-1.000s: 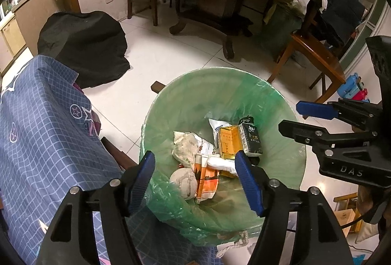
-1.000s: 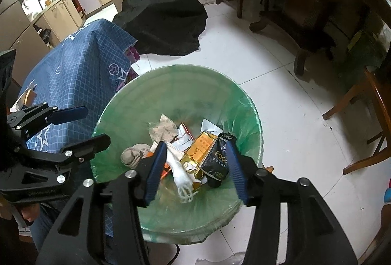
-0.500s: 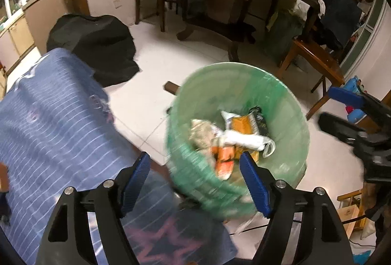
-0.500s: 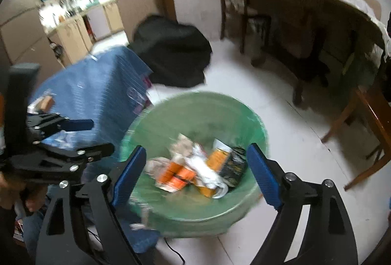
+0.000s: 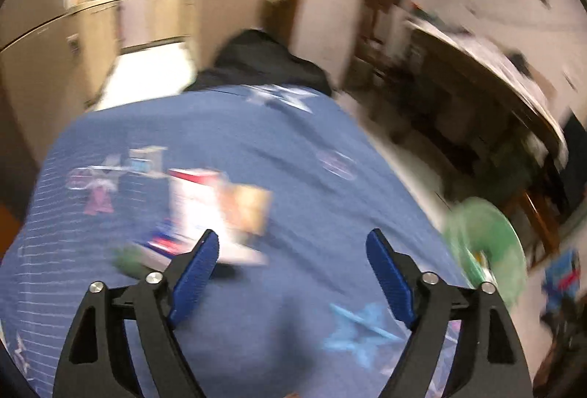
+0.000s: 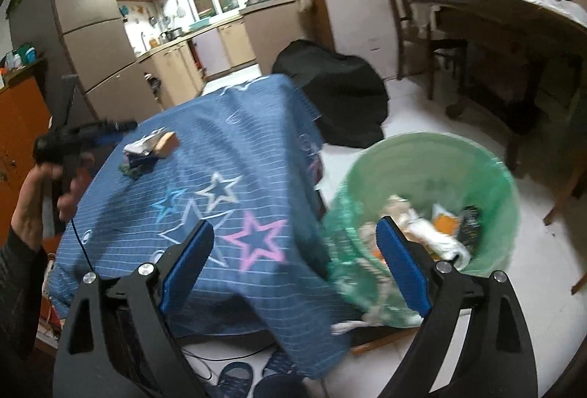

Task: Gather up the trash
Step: 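Move both tools back over the remaining trash on the table, then grasp the blue medicine box with the left tool while the right tool grasps the white-red box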

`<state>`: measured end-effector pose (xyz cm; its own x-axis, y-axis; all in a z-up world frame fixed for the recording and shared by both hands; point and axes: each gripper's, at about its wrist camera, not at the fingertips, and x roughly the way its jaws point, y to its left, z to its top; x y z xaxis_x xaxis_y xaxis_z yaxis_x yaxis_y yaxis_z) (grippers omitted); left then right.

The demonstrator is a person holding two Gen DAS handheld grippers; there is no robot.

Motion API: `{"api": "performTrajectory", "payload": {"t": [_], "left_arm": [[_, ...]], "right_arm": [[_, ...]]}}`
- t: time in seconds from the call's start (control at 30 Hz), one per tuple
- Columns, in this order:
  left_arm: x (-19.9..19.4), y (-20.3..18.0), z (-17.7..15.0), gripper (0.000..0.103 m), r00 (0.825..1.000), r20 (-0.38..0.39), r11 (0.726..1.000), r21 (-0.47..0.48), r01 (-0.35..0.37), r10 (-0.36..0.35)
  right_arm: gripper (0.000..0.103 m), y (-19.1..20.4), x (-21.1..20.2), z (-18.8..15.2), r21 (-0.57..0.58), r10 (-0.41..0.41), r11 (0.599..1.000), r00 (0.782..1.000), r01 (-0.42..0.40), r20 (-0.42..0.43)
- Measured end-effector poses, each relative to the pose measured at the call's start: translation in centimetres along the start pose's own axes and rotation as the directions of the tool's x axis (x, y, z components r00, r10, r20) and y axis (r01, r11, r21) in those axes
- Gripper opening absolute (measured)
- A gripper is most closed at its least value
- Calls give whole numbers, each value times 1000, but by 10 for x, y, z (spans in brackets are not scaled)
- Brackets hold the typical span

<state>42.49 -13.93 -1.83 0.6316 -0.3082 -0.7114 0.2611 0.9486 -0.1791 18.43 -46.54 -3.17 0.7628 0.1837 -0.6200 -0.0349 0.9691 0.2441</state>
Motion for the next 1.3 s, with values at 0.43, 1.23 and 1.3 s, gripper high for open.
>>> {"api": "performTrajectory", "payload": {"t": [0.43, 1.23, 1.3], "left_arm": [[68, 56, 22, 83, 972, -220, 993, 64, 102, -85], [50, 17, -34, 86, 977, -207, 931, 364, 28, 52], [63, 8, -38, 86, 972, -232, 924, 379, 49, 44]], "right_arm": [[87, 50, 23, -1, -68, 50, 996, 997, -53, -52], [87, 88, 58, -9, -60, 146, 986, 979, -156, -143], [87, 86, 62, -6, -33, 171, 984, 974, -178, -149]]}}
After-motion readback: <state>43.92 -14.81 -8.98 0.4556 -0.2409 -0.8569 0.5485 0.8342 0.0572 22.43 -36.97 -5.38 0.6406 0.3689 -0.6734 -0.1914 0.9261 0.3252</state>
